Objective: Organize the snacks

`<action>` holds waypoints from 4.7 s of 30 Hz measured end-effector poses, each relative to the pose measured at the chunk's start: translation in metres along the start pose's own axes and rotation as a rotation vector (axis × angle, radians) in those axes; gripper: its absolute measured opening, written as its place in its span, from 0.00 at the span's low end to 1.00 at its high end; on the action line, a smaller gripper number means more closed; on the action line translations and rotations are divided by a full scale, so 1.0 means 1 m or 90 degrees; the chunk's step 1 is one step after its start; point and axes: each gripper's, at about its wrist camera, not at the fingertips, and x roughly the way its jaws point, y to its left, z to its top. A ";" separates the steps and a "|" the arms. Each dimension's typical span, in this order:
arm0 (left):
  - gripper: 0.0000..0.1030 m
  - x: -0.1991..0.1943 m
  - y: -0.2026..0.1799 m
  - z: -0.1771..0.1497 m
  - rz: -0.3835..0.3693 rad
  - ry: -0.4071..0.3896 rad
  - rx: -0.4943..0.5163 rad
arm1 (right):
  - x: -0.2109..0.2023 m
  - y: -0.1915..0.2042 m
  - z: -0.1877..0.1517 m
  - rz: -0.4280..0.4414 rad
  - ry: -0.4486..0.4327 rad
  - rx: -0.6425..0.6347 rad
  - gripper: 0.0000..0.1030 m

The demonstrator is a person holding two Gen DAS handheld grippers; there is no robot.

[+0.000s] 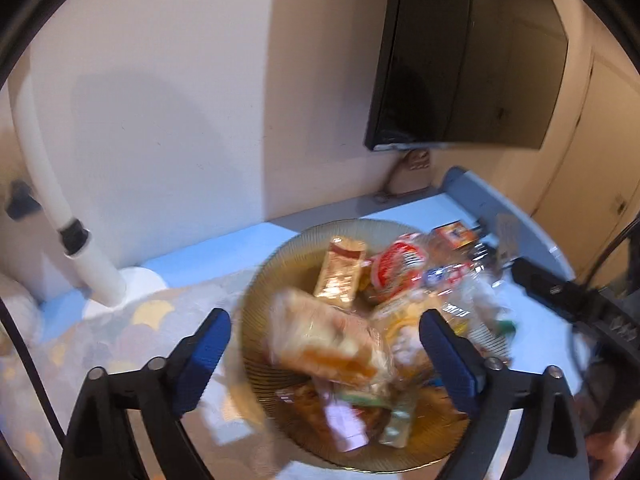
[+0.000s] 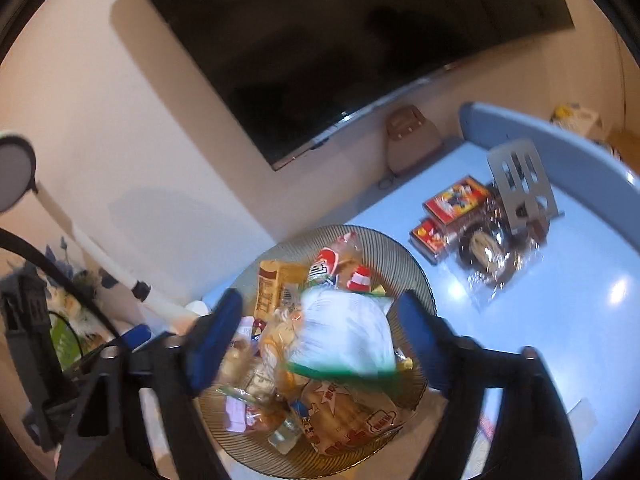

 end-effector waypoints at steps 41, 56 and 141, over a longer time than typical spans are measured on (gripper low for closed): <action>0.93 -0.030 0.028 -0.114 0.186 -0.100 -0.071 | -0.018 0.069 -0.128 -0.075 -0.028 -0.323 1.00; 0.92 -0.040 0.033 -0.142 0.222 -0.174 -0.096 | -0.010 0.065 -0.150 -0.071 -0.069 -0.333 1.00; 0.93 -0.016 0.042 -0.159 0.245 -0.135 -0.091 | 0.000 0.056 -0.149 -0.116 -0.096 -0.335 1.00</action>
